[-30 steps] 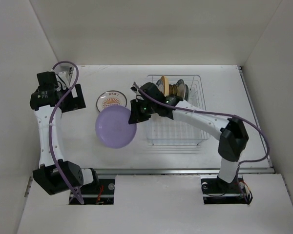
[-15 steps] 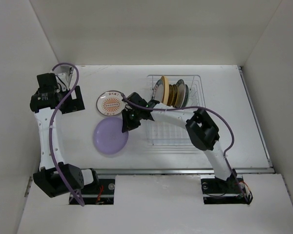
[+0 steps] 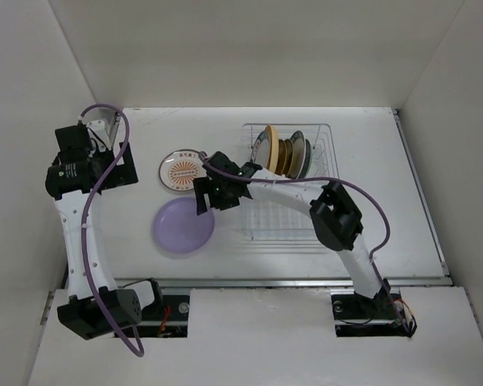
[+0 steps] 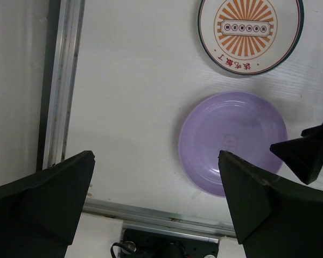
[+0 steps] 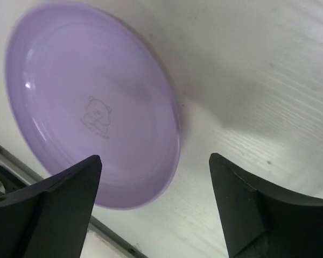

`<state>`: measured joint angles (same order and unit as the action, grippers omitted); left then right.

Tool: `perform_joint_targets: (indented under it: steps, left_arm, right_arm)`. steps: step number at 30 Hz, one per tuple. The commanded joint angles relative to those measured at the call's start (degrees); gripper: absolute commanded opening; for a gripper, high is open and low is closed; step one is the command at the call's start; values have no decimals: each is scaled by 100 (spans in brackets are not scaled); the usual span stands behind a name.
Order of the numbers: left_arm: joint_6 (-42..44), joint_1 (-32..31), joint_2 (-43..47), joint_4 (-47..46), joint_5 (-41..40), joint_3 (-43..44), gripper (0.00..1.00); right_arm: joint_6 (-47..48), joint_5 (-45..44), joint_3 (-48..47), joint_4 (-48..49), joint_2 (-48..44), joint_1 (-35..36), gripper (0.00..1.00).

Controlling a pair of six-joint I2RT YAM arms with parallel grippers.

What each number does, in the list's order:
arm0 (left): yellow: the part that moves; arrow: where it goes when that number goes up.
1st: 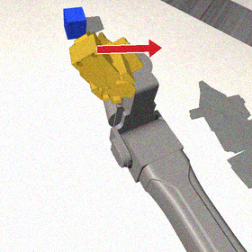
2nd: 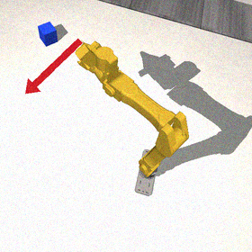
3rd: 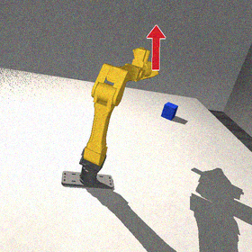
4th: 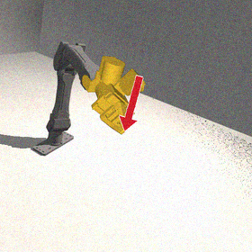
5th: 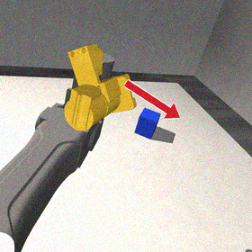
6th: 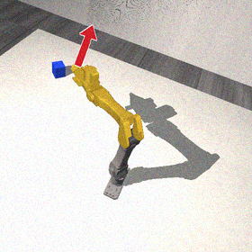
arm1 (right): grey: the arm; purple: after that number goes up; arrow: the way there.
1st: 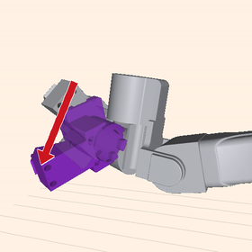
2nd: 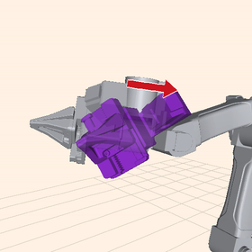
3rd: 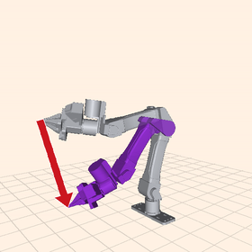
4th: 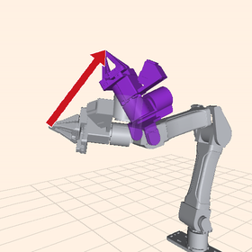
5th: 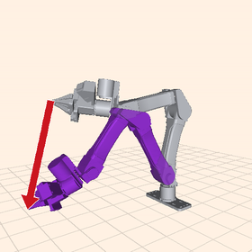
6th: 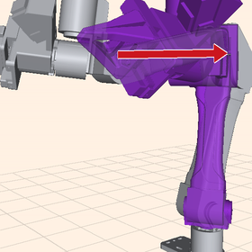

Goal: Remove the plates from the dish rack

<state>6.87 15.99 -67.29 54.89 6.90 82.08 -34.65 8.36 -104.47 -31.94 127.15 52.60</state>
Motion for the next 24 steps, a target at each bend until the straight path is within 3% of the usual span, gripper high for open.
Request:
perform_joint_targets:
  steps: [1, 5, 9, 14, 19, 20, 23, 24]
  left_arm:
    - [68, 18, 207, -84, -48, -26, 100]
    - [68, 18, 260, -137, -48, -148, 100]
    - [68, 18, 313, -137, 84, -254, 100]
    - [130, 18, 313, -84, 233, -307, 100]
    - [130, 18, 313, -23, 338, -412, 100]
    - [130, 18, 313, -23, 339, -412, 100]
    - [130, 18, 313, -23, 339, -412, 100]
    - [130, 18, 313, 30, 339, -412, 100]
  right_arm:
    - [143, -1115, -601, -478, -1015, 119, 88]
    - [205, -2065, -1031, -953, -1673, 119, 100]
    - [257, -3224, -1103, -1199, -2536, 119, 100]
    - [-49, -4341, -568, -1656, -3301, -897, 100]
    - [-164, -4089, 215, -1534, -3680, -1918, 71]
    - [-164, -3984, 286, -1534, -3628, -2051, 58]
    - [-225, -3702, 567, -1403, -3391, -2473, 38]
    - [-226, -3623, 646, -1341, -3338, -2613, 38]
